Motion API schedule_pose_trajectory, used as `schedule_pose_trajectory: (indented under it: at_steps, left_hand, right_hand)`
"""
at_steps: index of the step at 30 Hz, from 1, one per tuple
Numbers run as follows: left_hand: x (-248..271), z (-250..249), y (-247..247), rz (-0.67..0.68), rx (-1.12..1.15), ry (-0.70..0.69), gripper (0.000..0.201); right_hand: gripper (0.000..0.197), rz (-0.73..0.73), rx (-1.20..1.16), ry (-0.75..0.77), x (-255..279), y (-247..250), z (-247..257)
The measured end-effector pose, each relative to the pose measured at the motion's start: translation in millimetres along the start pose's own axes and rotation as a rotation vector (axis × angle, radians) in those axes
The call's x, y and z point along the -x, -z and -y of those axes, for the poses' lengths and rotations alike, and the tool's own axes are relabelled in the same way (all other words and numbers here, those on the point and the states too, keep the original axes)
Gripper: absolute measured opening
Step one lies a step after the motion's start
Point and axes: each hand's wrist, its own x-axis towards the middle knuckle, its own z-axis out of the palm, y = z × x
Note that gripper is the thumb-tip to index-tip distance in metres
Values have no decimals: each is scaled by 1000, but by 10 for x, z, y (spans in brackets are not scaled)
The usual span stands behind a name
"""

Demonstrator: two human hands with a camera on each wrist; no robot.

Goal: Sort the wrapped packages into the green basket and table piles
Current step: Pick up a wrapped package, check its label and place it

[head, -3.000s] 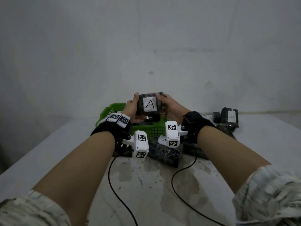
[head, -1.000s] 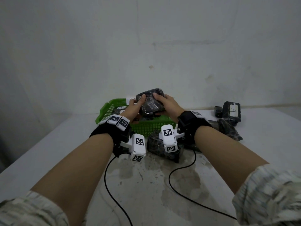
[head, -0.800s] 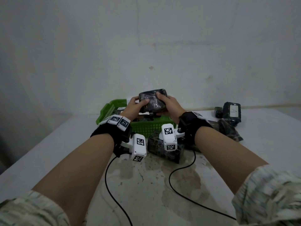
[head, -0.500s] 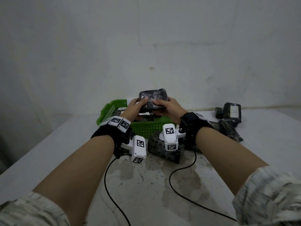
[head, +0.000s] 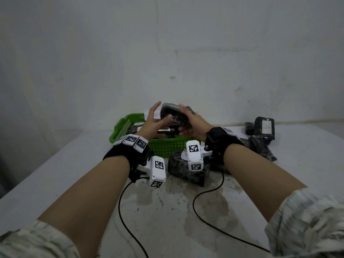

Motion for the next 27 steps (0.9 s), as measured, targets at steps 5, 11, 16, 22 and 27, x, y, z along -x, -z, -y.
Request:
schedule_pose_trajectory:
  at_steps: [5, 11, 16, 22, 27]
  left_hand:
    - [-13, -3, 41, -5, -20, -45, 70]
    - [-70, -14, 92, -180, -154, -85, 50]
    - [-138, 1, 83, -254, -148, -76, 49]
    - [-116, -20, 63, -238, -156, -8, 52]
    - [-57, -86, 22, -197, 50, 61, 60]
  right_hand:
    - [73, 84, 133, -3, 26, 28, -3]
    - [70, 64, 236, 32, 21, 54, 32]
    - [70, 51, 147, 151, -29, -14, 15]
    - [48, -42, -19, 209, -30, -65, 62]
    - [41, -87, -36, 195, -22, -108, 90]
